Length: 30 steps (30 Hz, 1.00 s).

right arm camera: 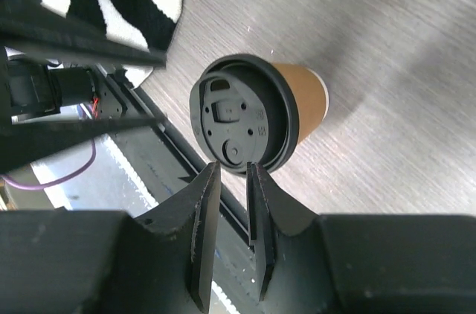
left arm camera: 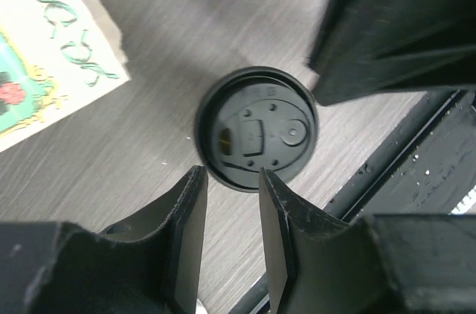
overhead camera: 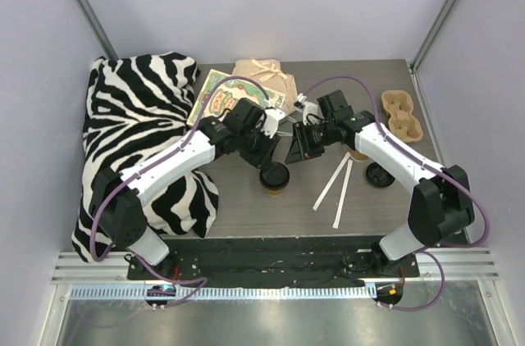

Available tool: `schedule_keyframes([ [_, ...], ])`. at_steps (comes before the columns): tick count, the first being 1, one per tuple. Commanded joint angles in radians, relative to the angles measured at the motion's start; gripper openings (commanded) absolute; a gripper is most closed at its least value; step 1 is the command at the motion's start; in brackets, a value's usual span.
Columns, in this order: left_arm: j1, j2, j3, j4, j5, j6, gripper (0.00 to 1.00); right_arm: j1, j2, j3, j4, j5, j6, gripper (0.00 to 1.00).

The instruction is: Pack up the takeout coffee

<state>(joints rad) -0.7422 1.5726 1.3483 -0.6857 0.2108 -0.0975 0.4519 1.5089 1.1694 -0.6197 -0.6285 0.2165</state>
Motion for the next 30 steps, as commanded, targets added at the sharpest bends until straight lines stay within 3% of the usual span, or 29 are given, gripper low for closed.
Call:
schedule_keyframes([
  [1, -0.026, 0.001, 0.002, 0.005, -0.019, 0.009, 0.38, 0.016, 0.034, 0.042, 0.035, 0.016, -0.02, 0.29],
  [5, -0.026, 0.032, -0.046, 0.035, -0.027, 0.008, 0.35, 0.039, 0.066, 0.006, 0.051, 0.006, -0.011, 0.29],
  [10, -0.026, 0.081, -0.08, 0.037, -0.031, 0.015, 0.2, 0.061, 0.096, -0.071, 0.067, 0.01, -0.009, 0.2],
  [14, -0.026, 0.101, -0.06, 0.038, -0.036, 0.03, 0.11, 0.06, 0.076, -0.071, 0.057, 0.007, -0.008, 0.2],
  [19, -0.026, 0.109, -0.028, 0.041, -0.033, 0.068, 0.09, 0.05, 0.045, -0.071, 0.028, -0.077, -0.005, 0.22],
  [25, -0.02, 0.083, -0.017, 0.072, -0.002, 0.117, 0.3, -0.014, 0.013, -0.08, 0.018, -0.22, 0.01, 0.28],
  [30, 0.027, -0.008, -0.026, 0.068, 0.064, 0.046, 0.42, -0.05, 0.014, -0.013, 0.018, -0.202, 0.001, 0.31],
])
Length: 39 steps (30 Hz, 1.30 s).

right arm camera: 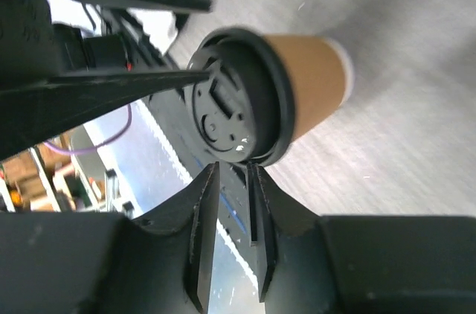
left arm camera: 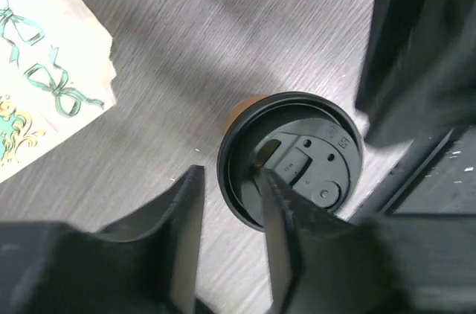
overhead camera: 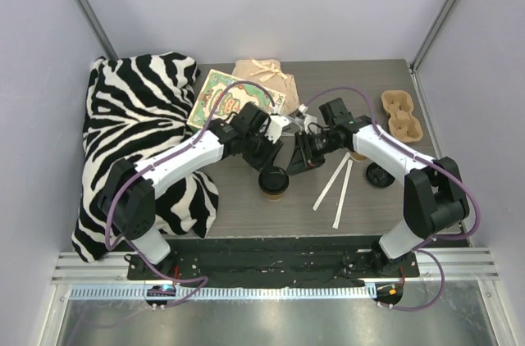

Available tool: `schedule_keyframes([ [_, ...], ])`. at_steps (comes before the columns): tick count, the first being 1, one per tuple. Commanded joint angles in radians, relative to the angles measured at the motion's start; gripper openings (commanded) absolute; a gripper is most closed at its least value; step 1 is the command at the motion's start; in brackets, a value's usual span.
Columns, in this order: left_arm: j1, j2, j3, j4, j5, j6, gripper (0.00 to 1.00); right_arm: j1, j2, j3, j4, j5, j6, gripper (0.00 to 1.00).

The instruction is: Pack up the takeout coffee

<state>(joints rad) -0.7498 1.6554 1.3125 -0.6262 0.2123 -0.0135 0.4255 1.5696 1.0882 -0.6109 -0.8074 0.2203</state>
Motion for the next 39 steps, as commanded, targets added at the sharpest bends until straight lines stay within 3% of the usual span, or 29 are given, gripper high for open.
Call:
schedule_keyframes([
  [1, 0.035, -0.123, 0.008, -0.009, 0.065, -0.048, 0.44, -0.024, -0.046, 0.076, 0.014, -0.01, -0.004, 0.32],
  [3, 0.035, -0.147, -0.004, -0.033, 0.073, -0.081, 0.48, -0.024, -0.037, 0.091, 0.022, 0.013, -0.006, 0.33],
  [9, 0.035, -0.166, -0.059, -0.087, 0.156, -0.143, 0.48, -0.008, 0.006, 0.11, 0.03, 0.022, -0.004, 0.33],
  [19, 0.021, -0.112, -0.119, 0.04, 0.207, -0.186, 0.47, 0.016, -0.014, 0.044, 0.042, 0.001, 0.005, 0.33],
  [30, 0.023, 0.006, -0.023, 0.072, 0.108, -0.128, 0.44, -0.025, -0.077, 0.018, 0.008, -0.022, -0.015, 0.35],
  [39, 0.026, 0.099, 0.053, 0.101, 0.117, -0.092, 0.44, -0.057, -0.138, 0.007, -0.067, 0.0, -0.073, 0.41],
])
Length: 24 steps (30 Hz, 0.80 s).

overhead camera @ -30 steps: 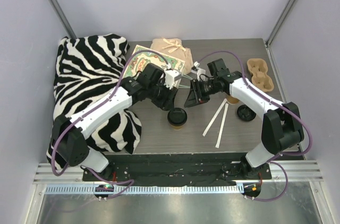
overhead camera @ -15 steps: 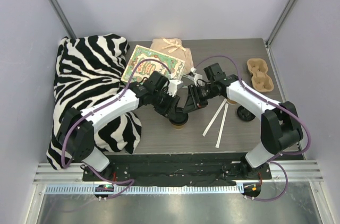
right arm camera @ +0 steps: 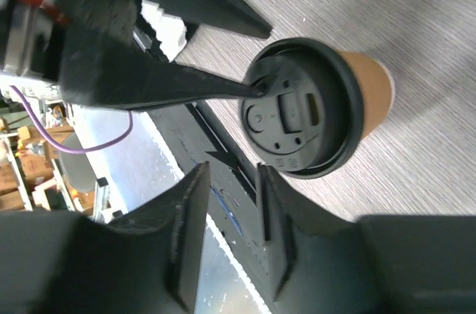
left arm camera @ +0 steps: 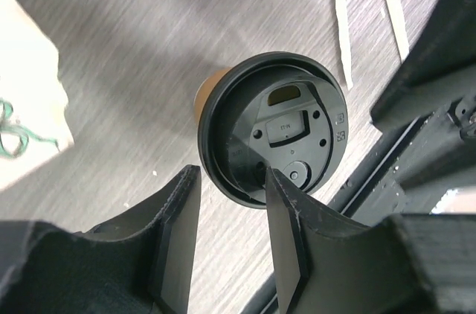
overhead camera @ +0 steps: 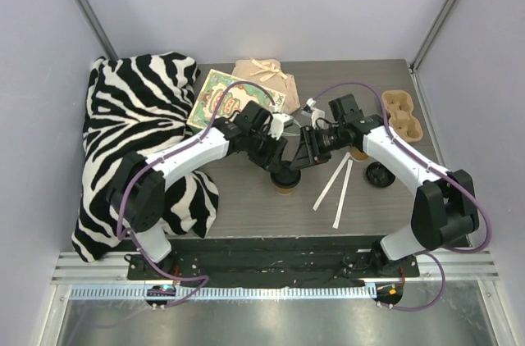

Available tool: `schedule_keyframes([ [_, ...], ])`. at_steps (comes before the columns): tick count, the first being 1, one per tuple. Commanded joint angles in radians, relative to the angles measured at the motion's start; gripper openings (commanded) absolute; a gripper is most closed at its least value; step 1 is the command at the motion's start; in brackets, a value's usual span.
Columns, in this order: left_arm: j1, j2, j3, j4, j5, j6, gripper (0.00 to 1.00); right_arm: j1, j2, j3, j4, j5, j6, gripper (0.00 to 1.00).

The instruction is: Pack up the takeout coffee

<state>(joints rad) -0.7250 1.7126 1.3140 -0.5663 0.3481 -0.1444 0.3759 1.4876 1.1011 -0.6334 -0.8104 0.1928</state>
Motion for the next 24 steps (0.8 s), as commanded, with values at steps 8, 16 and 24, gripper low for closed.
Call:
schedule_keyframes([
  [8, 0.05, 0.039, 0.137, 0.037, 0.04, 0.052, 0.53, -0.011, -0.061, -0.056, -0.077, 0.057, -0.087, 0.48],
  [16, 0.079, -0.079, 0.093, -0.015, 0.104, 0.023, 0.58, -0.003, -0.006, -0.092, 0.057, 0.03, -0.03, 0.47],
  [24, 0.098, -0.165, -0.001, -0.026, 0.104, -0.033, 0.58, 0.087, 0.026, -0.118, 0.225, 0.01, 0.103, 0.46],
])
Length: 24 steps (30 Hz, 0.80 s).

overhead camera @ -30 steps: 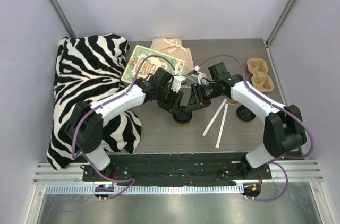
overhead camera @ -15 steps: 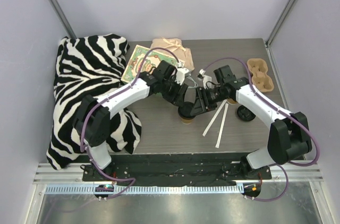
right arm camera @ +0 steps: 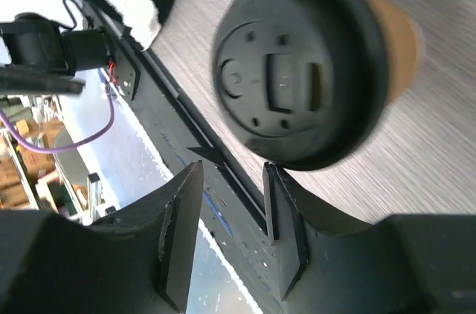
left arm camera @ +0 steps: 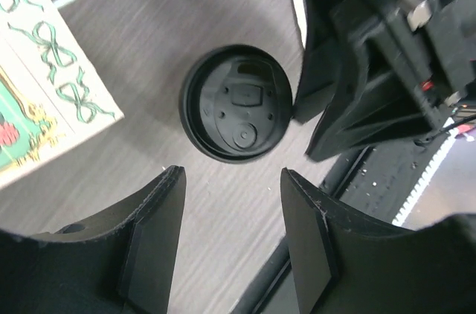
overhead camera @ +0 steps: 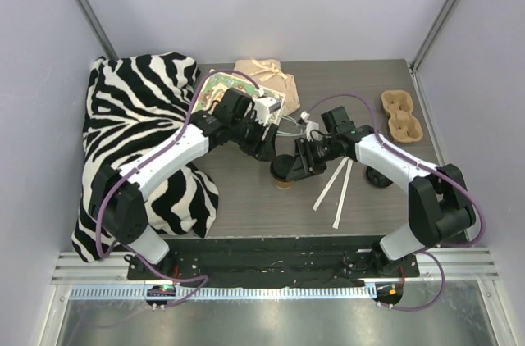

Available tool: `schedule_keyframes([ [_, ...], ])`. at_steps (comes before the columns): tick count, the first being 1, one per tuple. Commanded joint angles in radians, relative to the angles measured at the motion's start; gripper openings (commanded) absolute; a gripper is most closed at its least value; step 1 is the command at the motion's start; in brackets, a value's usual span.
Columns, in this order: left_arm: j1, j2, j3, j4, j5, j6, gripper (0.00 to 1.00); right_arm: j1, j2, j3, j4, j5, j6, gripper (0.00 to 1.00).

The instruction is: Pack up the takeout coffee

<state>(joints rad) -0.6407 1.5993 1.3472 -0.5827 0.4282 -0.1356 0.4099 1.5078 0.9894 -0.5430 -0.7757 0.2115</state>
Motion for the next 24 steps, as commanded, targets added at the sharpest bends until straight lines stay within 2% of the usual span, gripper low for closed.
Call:
schedule_keyframes([
  [1, 0.015, -0.056, -0.043, -0.008, 0.027, -0.065, 0.58, 0.073, 0.009, -0.006, 0.153, -0.027, 0.097, 0.46],
  [8, 0.016, -0.064, -0.048, -0.006, -0.008, -0.101, 0.57, 0.089, 0.002, 0.048, 0.207, -0.085, 0.161, 0.46],
  [13, 0.003, -0.05, -0.036, -0.008, -0.078, -0.116, 0.53, 0.003, -0.047, 0.117, 0.167, -0.07, 0.155, 0.45],
  [14, -0.016, -0.05, -0.033, -0.009, -0.088, -0.117, 0.52, -0.017, -0.05, 0.13, 0.116, -0.041, 0.105, 0.43],
  [16, -0.033, -0.041, -0.02, -0.008, -0.147, -0.116, 0.45, -0.02, -0.052, 0.152, 0.069, 0.082, 0.059, 0.41],
  [19, -0.068, -0.015, 0.003, -0.016, -0.181, -0.116, 0.38, -0.023, -0.047, 0.144, 0.054, 0.171, 0.035, 0.4],
  [21, -0.089, 0.007, 0.024, -0.022, -0.213, -0.119, 0.29, -0.022, -0.021, 0.146, 0.058, 0.196, 0.046, 0.41],
  [24, -0.122, 0.043, 0.055, -0.037, -0.259, -0.131, 0.25, -0.022, 0.005, 0.146, 0.066, 0.2, 0.066, 0.4],
])
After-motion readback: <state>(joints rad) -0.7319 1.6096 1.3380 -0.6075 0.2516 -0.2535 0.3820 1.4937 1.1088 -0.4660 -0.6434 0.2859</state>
